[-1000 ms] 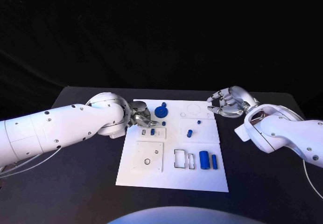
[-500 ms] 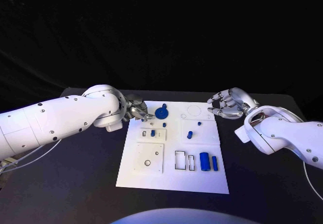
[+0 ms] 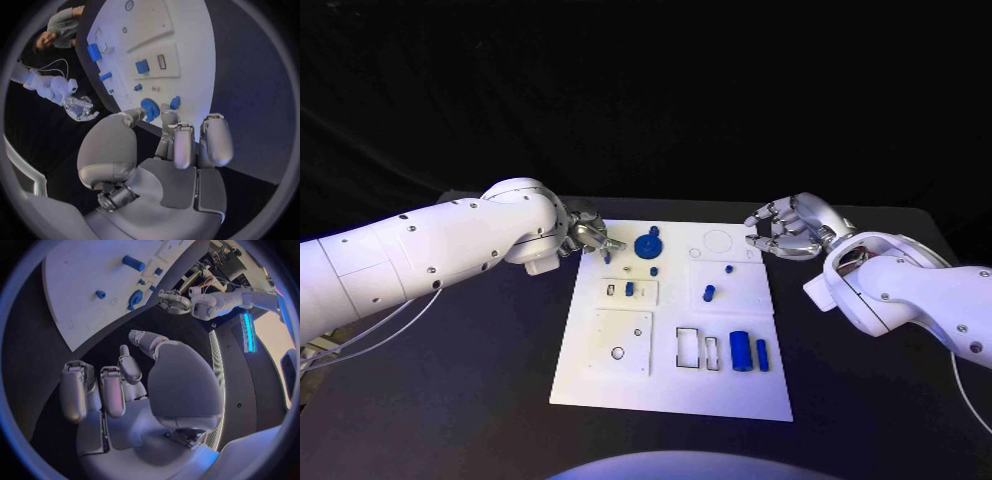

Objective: Assemble the parts on the task board

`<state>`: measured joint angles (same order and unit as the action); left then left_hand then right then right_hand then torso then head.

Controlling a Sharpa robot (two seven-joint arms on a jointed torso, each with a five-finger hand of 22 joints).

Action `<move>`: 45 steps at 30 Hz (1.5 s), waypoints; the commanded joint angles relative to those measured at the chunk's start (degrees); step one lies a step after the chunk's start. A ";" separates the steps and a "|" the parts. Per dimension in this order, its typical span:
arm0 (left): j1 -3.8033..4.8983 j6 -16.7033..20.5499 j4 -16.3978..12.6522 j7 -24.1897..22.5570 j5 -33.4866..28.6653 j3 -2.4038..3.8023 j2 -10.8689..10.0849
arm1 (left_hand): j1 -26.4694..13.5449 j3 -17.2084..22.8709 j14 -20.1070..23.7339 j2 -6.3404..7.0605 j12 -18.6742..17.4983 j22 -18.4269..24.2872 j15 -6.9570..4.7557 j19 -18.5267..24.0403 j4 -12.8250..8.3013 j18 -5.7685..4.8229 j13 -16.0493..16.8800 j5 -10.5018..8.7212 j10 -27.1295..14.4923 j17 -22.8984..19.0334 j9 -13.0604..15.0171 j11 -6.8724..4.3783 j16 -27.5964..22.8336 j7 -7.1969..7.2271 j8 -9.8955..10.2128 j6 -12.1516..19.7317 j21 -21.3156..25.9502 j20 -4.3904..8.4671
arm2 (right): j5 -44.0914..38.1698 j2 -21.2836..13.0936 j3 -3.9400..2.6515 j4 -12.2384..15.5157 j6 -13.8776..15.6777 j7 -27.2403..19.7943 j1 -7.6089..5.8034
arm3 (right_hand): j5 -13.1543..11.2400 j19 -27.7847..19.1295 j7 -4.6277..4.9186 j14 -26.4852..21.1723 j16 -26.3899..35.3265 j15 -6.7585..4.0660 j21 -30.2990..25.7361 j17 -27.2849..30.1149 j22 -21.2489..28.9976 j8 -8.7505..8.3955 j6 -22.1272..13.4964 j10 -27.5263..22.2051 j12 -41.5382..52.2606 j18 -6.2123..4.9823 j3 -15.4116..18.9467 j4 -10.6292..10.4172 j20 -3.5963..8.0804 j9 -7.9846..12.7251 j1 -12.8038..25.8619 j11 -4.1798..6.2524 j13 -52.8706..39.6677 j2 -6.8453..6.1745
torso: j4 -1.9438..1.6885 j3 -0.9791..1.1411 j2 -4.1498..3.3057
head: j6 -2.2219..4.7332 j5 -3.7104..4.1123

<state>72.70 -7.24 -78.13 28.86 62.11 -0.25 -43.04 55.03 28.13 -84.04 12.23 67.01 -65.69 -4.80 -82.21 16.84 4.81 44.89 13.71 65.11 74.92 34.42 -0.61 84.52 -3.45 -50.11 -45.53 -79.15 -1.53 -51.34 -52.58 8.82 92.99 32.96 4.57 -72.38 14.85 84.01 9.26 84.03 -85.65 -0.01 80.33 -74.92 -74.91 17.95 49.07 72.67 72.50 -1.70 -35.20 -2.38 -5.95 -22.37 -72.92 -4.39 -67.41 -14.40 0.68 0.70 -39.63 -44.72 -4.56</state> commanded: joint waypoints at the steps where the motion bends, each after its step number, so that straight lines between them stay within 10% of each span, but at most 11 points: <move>1: 0.10 -1.87 1.89 -0.38 -0.13 -0.03 0.92 | -0.59 -0.37 -2.53 0.01 -0.24 0.11 0.54 0.31 -0.04 -0.27 -0.11 -0.24 -0.32 0.38 -0.09 0.07 -0.30 -0.12 0.32 0.41 0.22 -0.20 | -0.45 0.06 0.00 -0.02 -0.48 -0.33 0.09 | 0.16 0.34 0.01 3.45 0.19 0.01 -0.36 -4.68 -9.86 0.26 -0.25 -0.17 -0.33 -0.85 -0.28 0.21 -0.11 -0.05 0.59 0.14 0.08 -0.10 | 0.17 0.02 -0.14 | 0.08 -0.19; 45: 0.09 -5.98 9.84 -0.38 2.31 -1.22 5.52 | 4.10 -1.39 -2.50 -1.91 -0.42 0.24 0.71 0.49 -0.34 -0.22 -0.51 0.10 -1.06 0.35 -0.27 0.23 -0.31 -0.29 0.79 0.57 0.36 -0.43 | -0.45 0.12 0.00 -0.10 -0.55 -0.16 0.12 | 0.17 0.40 0.01 3.47 0.20 0.00 -0.32 -4.72 -9.89 0.39 -0.35 -0.10 -0.26 -0.83 -0.33 0.24 -0.10 -0.07 0.69 0.14 0.03 -0.01 | 0.09 0.10 -0.03 | -0.98 -0.31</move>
<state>72.72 -12.15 -68.26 28.80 64.30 -1.48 -37.70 58.78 27.18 -84.05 10.20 66.73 -65.47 -4.38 -82.00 16.52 4.81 44.30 13.71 64.49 74.91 34.20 -0.40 84.53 -3.66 -49.66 -45.35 -79.15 -1.75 -51.33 -52.53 8.82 92.88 32.96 4.59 -72.30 14.85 84.01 9.26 84.03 -85.65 -0.01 80.33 -74.91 -74.94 17.95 49.07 72.67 72.50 -1.69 -35.36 -2.21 -5.95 -22.37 -72.92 -4.39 -67.42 -14.40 0.74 0.76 -39.68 -45.68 -4.83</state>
